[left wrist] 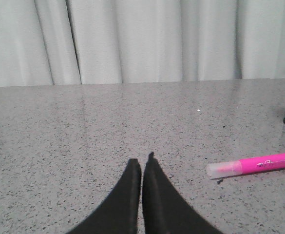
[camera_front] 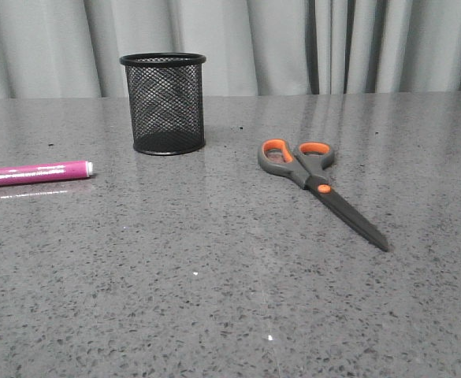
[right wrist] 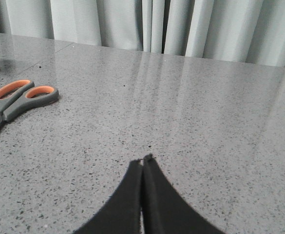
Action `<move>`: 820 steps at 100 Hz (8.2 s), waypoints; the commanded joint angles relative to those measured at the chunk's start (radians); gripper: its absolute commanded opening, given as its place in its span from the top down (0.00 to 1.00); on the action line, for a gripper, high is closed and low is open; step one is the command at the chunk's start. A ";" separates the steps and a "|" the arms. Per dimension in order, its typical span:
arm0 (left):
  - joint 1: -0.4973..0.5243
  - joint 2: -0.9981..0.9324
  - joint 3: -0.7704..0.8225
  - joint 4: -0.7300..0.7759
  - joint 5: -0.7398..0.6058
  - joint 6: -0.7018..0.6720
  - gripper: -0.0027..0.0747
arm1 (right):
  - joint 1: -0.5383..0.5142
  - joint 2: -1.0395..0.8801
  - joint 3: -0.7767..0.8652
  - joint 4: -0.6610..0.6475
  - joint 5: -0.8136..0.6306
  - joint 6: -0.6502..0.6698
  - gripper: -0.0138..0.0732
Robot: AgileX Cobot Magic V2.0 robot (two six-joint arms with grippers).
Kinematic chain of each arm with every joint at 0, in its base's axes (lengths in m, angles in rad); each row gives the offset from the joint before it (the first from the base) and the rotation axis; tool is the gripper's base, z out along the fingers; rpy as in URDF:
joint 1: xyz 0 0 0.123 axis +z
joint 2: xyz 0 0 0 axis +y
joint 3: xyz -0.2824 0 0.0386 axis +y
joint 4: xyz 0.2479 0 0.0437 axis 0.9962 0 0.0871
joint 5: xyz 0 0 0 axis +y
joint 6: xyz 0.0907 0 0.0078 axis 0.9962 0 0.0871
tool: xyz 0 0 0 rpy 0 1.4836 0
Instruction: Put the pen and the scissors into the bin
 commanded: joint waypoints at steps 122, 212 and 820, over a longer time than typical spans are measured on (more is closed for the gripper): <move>0.003 -0.033 0.041 -0.149 -0.080 -0.007 0.99 | -0.008 -0.020 0.014 0.086 -0.140 -0.005 0.93; 0.003 0.132 -0.182 -0.582 0.125 -0.007 0.99 | -0.008 0.254 -0.259 0.410 0.051 -0.003 0.90; -0.105 0.689 -0.706 -0.818 0.175 0.923 0.99 | 0.219 1.268 -0.997 0.340 0.649 -0.241 0.42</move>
